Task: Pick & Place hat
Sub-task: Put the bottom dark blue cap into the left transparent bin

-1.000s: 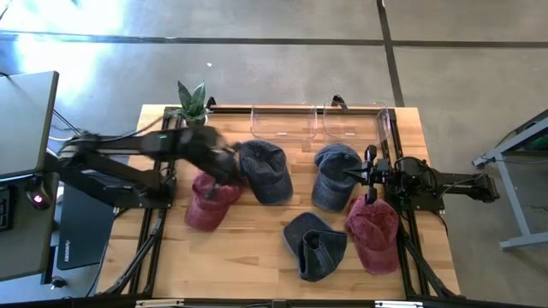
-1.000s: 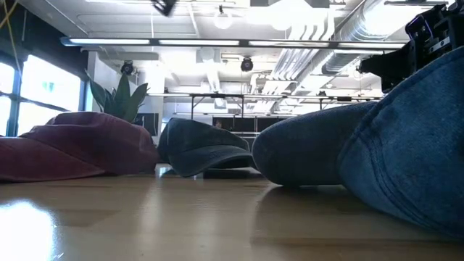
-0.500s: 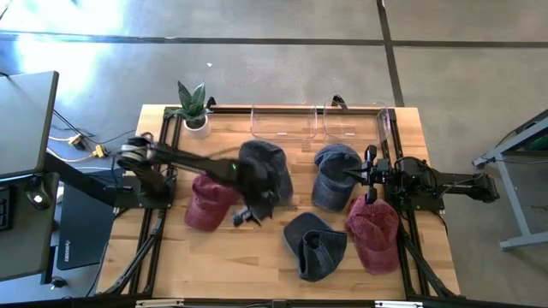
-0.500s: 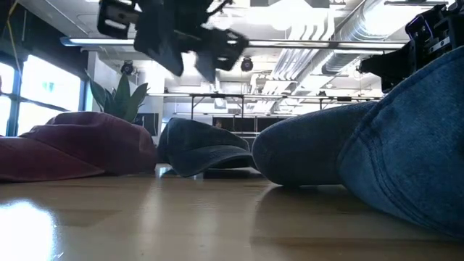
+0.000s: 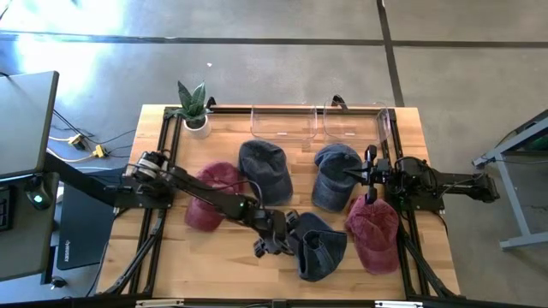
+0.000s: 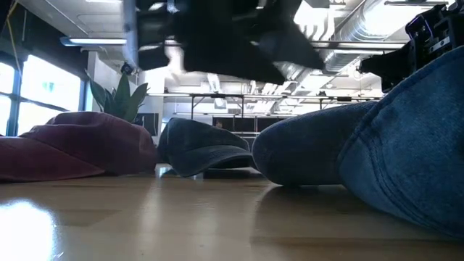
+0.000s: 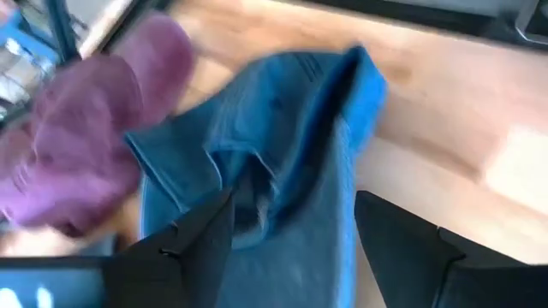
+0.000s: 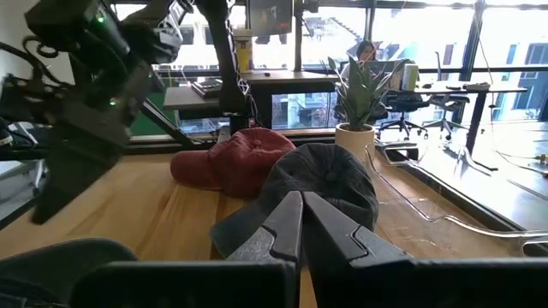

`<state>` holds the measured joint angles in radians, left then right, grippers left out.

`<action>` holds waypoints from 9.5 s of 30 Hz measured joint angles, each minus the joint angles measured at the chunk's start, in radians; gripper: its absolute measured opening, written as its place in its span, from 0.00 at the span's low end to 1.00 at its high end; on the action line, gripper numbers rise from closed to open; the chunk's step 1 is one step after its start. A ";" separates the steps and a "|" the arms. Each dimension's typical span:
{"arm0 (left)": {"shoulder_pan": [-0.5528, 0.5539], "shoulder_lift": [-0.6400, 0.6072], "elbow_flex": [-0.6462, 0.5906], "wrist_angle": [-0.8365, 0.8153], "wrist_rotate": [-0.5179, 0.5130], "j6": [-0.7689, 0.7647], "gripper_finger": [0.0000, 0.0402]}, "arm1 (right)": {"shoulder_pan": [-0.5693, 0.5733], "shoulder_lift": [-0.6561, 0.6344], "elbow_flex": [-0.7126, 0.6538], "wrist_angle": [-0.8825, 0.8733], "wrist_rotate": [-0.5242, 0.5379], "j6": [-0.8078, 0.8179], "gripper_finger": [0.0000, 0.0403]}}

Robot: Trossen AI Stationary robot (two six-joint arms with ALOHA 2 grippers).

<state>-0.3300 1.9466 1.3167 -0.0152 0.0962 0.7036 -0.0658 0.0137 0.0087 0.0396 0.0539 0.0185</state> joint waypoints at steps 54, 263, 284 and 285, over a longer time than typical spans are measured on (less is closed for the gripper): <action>0.253 -0.357 -0.007 0.443 0.295 -1.129 0.00 | 0.000 0.009 0.000 -0.004 -0.001 0.000 0.01; 0.408 -0.901 -0.380 -0.263 -0.080 -1.301 0.48 | -0.572 1.478 1.252 -0.621 -0.289 -0.177 0.37; 0.408 -0.901 -0.380 -0.212 -0.113 -1.387 0.48 | -0.662 1.901 1.495 -0.401 -0.239 0.175 0.02; 0.408 -0.901 -0.380 -0.212 -0.114 -1.391 0.48 | -0.662 1.902 1.520 -0.485 -0.213 0.148 0.01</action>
<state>0.0784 1.0454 0.9367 -0.2272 -0.0174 -0.6876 -0.7279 1.9152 1.5292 -0.4454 -0.1589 0.1670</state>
